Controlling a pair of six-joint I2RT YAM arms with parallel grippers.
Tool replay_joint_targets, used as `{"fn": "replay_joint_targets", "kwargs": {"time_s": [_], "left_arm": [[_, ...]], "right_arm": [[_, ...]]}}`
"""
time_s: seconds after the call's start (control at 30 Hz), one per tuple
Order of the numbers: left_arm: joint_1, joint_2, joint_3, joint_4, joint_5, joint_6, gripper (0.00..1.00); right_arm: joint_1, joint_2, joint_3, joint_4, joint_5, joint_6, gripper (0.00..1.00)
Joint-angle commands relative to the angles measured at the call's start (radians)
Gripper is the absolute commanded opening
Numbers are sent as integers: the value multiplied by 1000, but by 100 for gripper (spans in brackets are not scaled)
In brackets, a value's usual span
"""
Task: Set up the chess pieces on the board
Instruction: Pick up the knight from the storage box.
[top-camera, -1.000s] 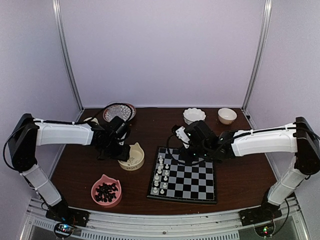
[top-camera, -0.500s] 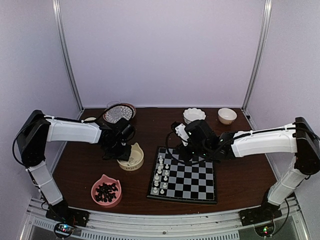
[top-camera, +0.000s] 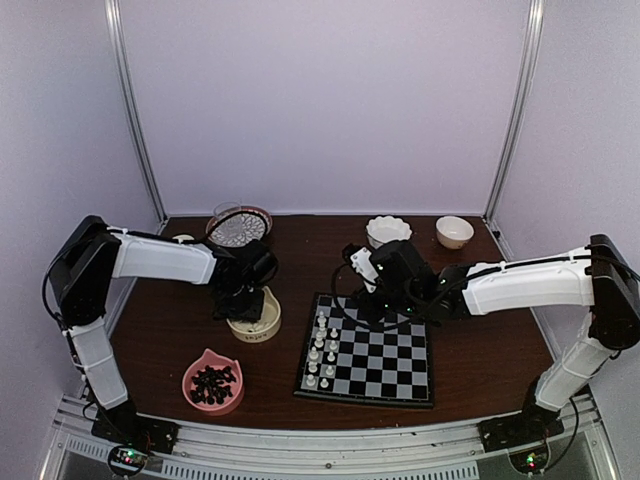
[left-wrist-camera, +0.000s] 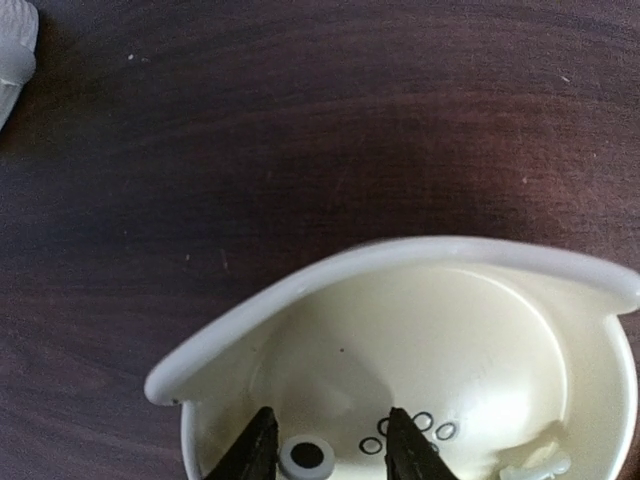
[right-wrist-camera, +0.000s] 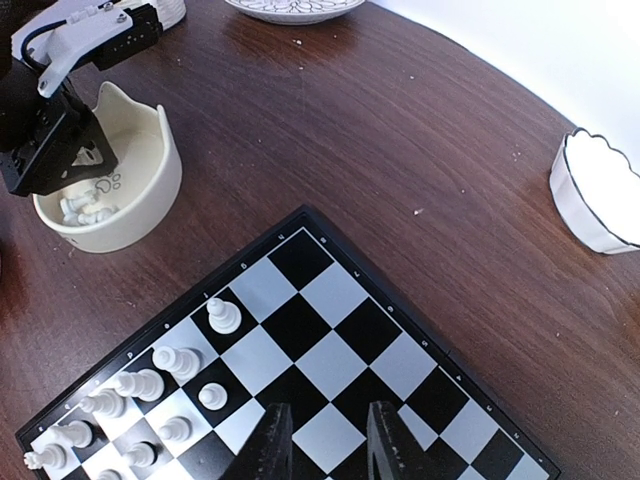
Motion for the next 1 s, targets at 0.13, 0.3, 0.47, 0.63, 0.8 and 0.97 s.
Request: {"fn": "replay_joint_targets", "kwargs": {"time_s": [0.13, 0.3, 0.47, 0.63, 0.8, 0.97], "left_arm": [[5, 48, 15, -15, 15, -7, 23], [4, 36, 15, -23, 34, 1, 20], [2, 10, 10, -21, 40, 22, 15], [-2, -37, 0, -20, 29, 48, 31], [-3, -68, 3, -56, 10, 83, 45], [-6, -50, 50, -120, 57, 195, 46]], "right_arm": [[-4, -34, -14, 22, 6, 8, 29], [-4, -41, -19, 23, 7, 6, 29], [-4, -41, -19, 25, 9, 4, 29], [-4, -43, -20, 25, 9, 4, 28], [-4, -44, -21, 26, 9, 1, 28], [-4, -48, -22, 26, 8, 1, 29]]}}
